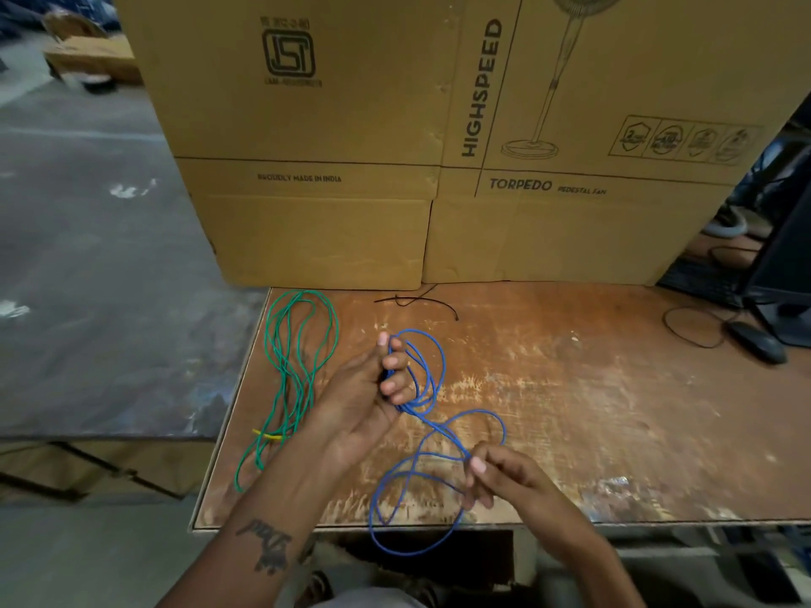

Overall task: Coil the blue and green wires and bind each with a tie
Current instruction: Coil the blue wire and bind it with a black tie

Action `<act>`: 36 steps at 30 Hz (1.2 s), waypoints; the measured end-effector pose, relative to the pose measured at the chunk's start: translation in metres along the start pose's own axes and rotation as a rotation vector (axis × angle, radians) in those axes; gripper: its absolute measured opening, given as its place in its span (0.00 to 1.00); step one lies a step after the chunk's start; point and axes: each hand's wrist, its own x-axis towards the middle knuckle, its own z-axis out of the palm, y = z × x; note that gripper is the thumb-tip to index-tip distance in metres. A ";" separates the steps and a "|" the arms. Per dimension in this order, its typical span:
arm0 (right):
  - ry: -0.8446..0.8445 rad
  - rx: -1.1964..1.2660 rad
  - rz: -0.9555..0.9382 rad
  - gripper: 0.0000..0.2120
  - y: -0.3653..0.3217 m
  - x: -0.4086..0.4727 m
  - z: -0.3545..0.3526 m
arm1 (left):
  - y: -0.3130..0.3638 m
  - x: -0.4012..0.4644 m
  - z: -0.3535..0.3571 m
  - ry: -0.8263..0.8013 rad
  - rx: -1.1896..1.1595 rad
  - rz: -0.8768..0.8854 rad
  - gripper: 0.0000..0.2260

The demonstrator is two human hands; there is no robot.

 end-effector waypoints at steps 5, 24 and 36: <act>0.049 0.391 0.187 0.16 -0.002 0.007 -0.019 | 0.036 -0.009 0.002 -0.125 0.071 -0.041 0.10; 0.288 -0.614 -0.067 0.14 -0.099 0.056 0.075 | -0.040 -0.016 -0.026 0.021 1.010 0.339 0.15; 0.684 0.165 -0.087 0.19 -0.052 0.044 0.108 | -0.025 -0.017 -0.010 0.173 0.115 -0.196 0.09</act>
